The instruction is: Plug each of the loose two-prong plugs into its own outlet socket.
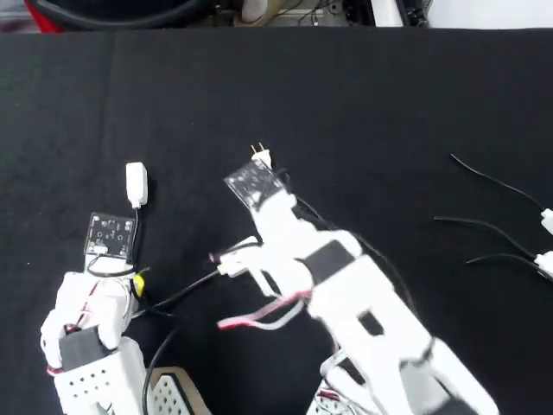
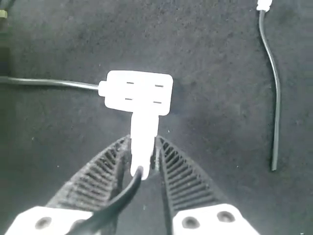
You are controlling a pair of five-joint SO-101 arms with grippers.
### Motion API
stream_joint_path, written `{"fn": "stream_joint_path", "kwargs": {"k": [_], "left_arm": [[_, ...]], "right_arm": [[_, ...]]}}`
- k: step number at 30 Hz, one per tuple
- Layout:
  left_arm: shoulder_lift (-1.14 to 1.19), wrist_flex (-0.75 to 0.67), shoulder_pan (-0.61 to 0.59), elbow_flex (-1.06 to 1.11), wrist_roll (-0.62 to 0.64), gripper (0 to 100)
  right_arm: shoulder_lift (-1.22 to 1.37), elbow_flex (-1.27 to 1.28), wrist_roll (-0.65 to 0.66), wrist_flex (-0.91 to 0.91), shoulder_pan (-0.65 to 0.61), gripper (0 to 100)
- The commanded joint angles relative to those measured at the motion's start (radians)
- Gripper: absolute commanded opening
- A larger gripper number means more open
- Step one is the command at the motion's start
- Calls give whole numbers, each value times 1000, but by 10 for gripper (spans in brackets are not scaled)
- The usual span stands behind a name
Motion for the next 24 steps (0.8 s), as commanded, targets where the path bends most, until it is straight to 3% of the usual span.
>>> {"fn": "stream_joint_path", "kwargs": {"k": [1,5,19,24], "left_arm": [[-18,9,-48,5,-51,238],[-38,11,-54,21,-51,238],[-38,11,-50,24,-52,238],[-38,12,-48,24,-52,238]], "right_arm": [[259,-202,-2,-6,-12,11],[374,-283,-2,2,-6,11],[401,-283,12,8,-5,11],[499,-283,41,-48,54,11]]}}
